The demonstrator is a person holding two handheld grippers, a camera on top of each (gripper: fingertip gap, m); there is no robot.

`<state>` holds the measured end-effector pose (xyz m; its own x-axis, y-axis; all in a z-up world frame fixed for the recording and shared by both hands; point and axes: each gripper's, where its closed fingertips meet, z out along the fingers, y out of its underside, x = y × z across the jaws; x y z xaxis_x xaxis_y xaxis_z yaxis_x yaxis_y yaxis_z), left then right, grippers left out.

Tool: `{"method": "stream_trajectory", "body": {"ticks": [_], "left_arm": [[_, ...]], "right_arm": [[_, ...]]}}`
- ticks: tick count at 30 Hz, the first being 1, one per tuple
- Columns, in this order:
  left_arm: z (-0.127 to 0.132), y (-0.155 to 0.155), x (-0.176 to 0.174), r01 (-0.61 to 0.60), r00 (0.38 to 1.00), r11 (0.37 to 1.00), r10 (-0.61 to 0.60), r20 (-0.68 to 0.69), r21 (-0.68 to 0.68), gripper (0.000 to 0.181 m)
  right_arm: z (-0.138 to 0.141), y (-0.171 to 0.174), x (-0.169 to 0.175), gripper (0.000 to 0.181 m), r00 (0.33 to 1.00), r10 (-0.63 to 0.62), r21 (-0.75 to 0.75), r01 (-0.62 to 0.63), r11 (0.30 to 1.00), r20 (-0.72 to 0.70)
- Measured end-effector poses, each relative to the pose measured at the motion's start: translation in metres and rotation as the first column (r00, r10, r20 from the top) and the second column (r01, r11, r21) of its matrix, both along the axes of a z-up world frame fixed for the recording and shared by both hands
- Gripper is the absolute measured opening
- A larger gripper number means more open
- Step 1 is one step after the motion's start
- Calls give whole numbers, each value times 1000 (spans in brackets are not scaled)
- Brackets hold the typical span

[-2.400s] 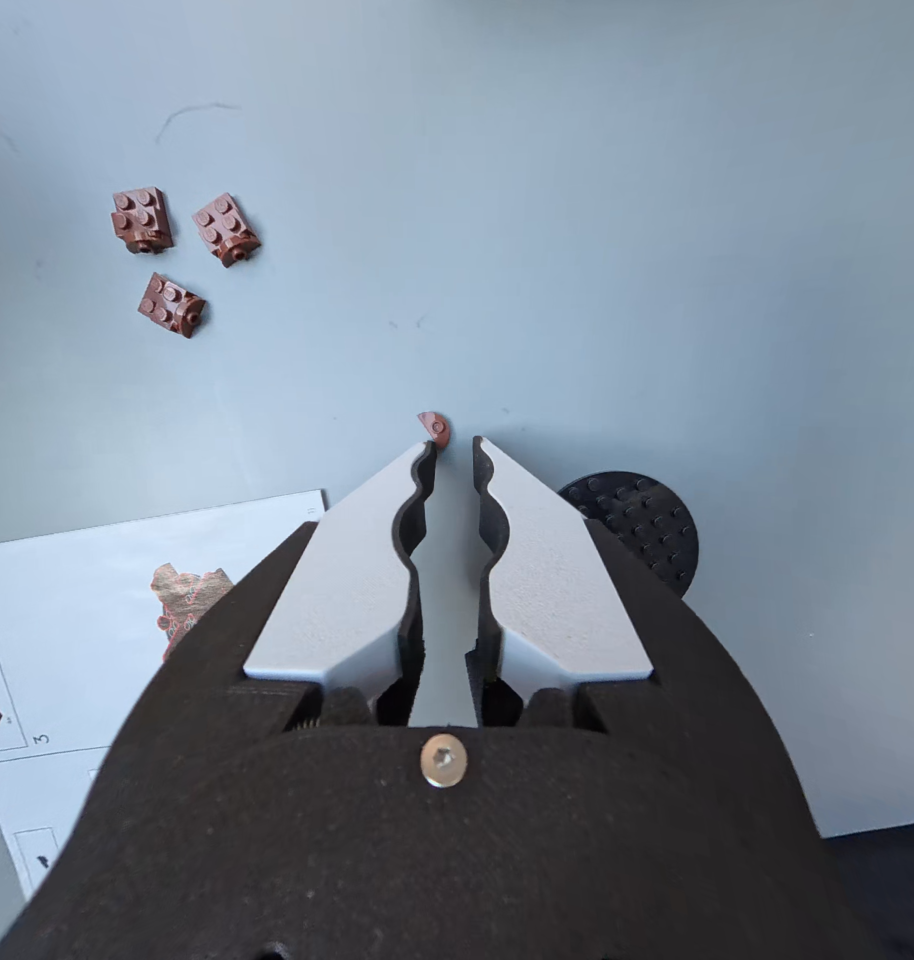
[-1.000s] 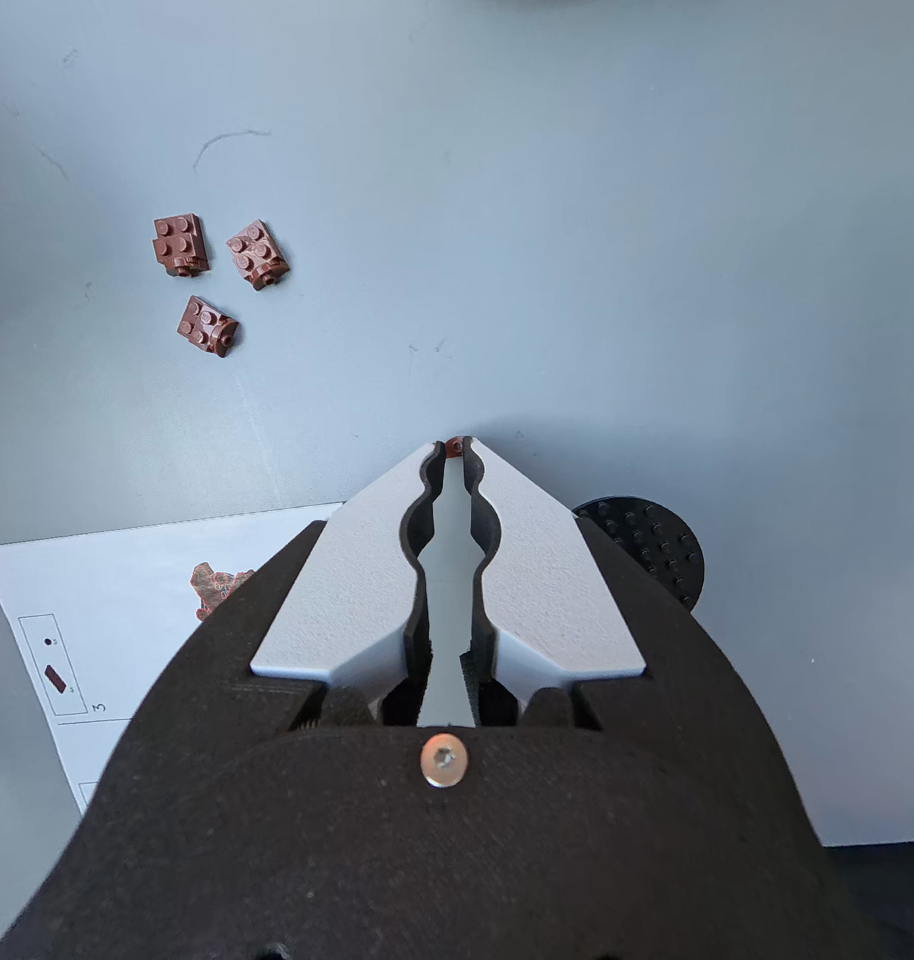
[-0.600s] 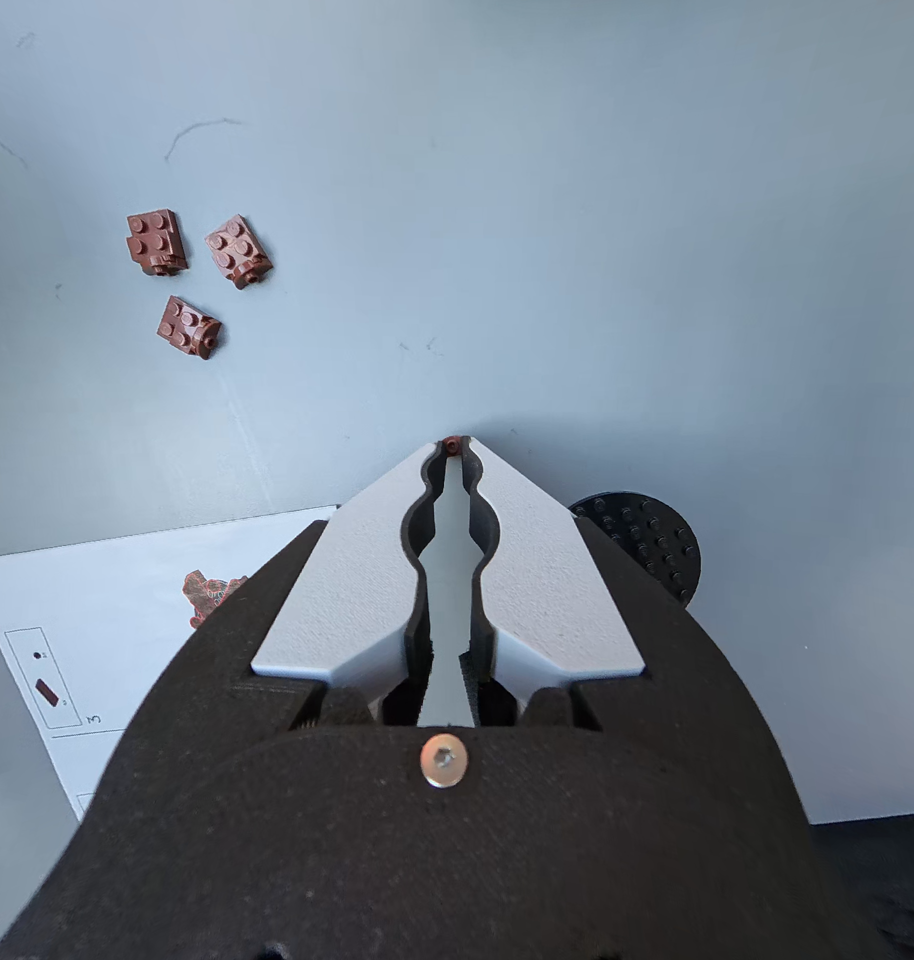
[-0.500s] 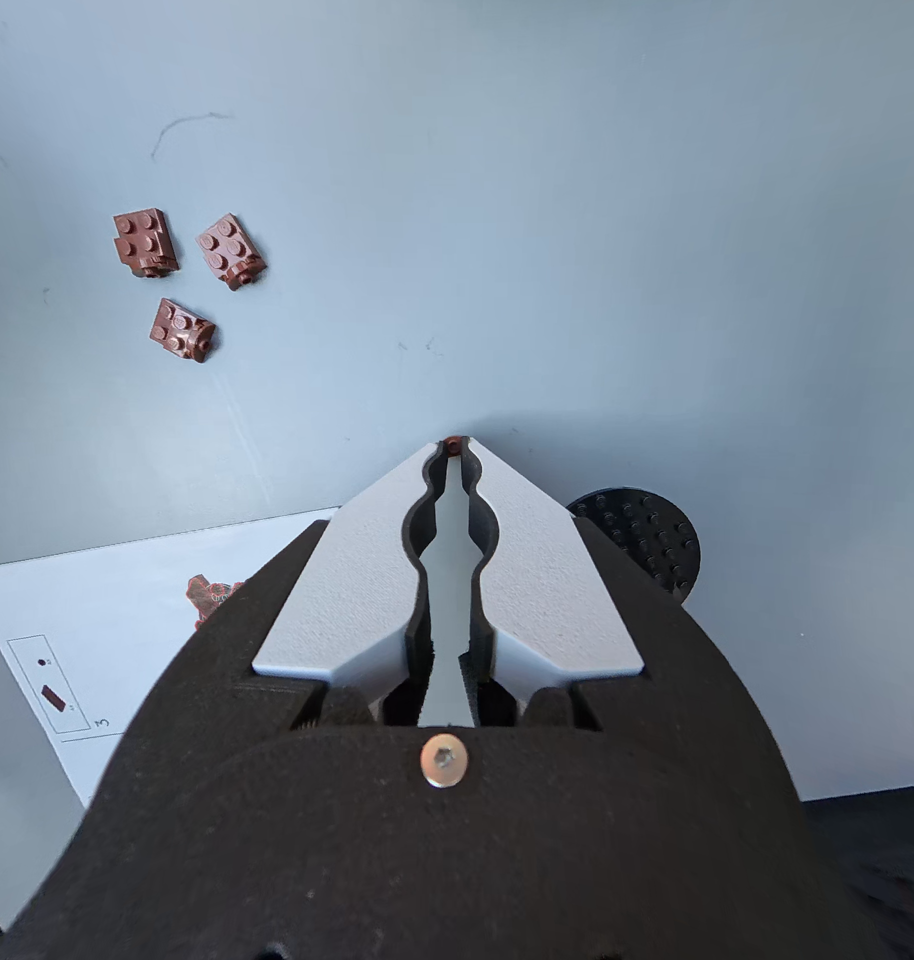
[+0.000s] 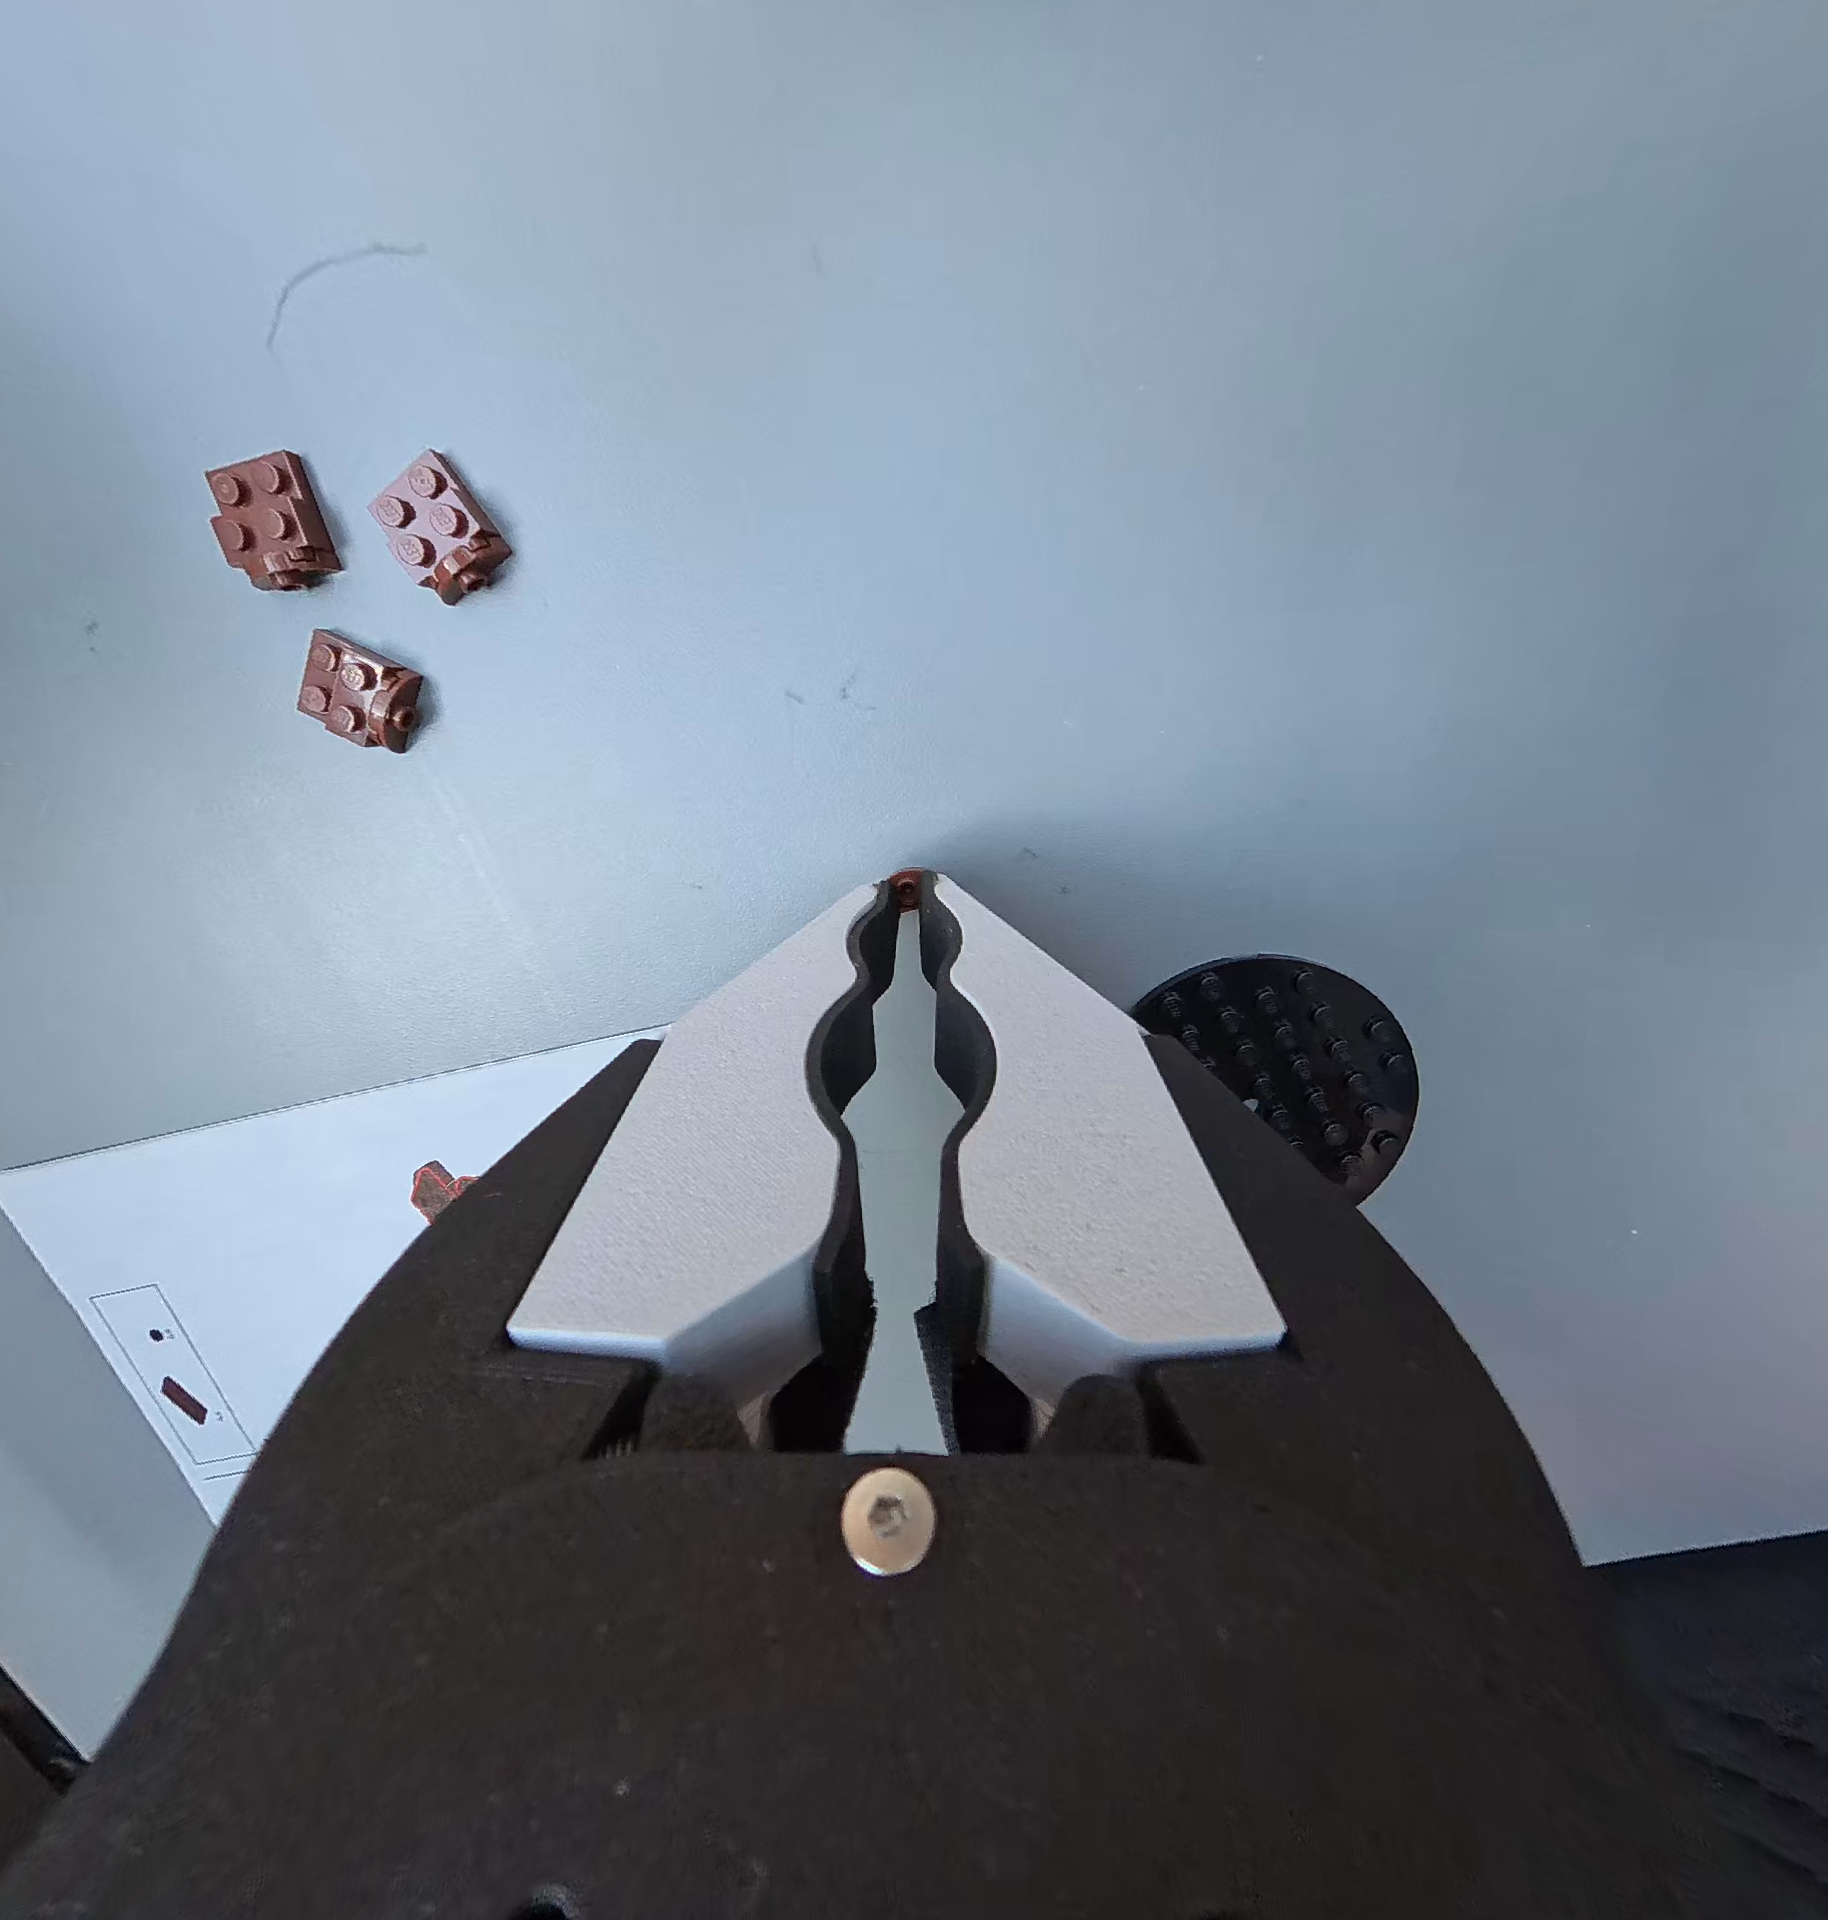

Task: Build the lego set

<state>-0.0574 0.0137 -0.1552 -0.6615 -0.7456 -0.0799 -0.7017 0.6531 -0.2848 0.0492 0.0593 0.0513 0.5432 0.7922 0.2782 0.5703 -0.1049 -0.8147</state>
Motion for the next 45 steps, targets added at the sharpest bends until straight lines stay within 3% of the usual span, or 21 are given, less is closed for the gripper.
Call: {"method": "stream_trajectory", "body": {"ticks": [6,11,14,17,21,26,33,45], "left_arm": [[3,3,3,-23,997,1000,23,75,0,1],[34,13,16,-125,940,987,151,305,-101,1],[66,20,17,-165,839,966,244,486,-200,1],[105,27,12,-152,677,931,344,651,-333,1],[139,33,-6,-76,507,883,434,745,-462,1],[159,36,-25,-20,447,881,431,784,-473,1],[168,37,-34,15,416,876,433,799,-483,1],[161,35,-30,4,429,882,424,798,-471,1]], "right_arm": [[1,0,1,15,1000,-4,5,4,1000,-2],[1,2,-1,16,1000,1,7,-1,1000,-8],[-1,3,-8,15,999,33,-2,-33,999,-17],[-4,4,-25,15,993,104,-19,-105,994,-52],[-17,7,-55,15,977,201,-82,-206,975,-69],[-38,1,-102,15,936,348,-166,-353,921,-59],[-55,-8,-136,15,904,420,-272,-424,864,-77],[-55,-5,-140,15,906,411,-282,-421,862,-97]]}}
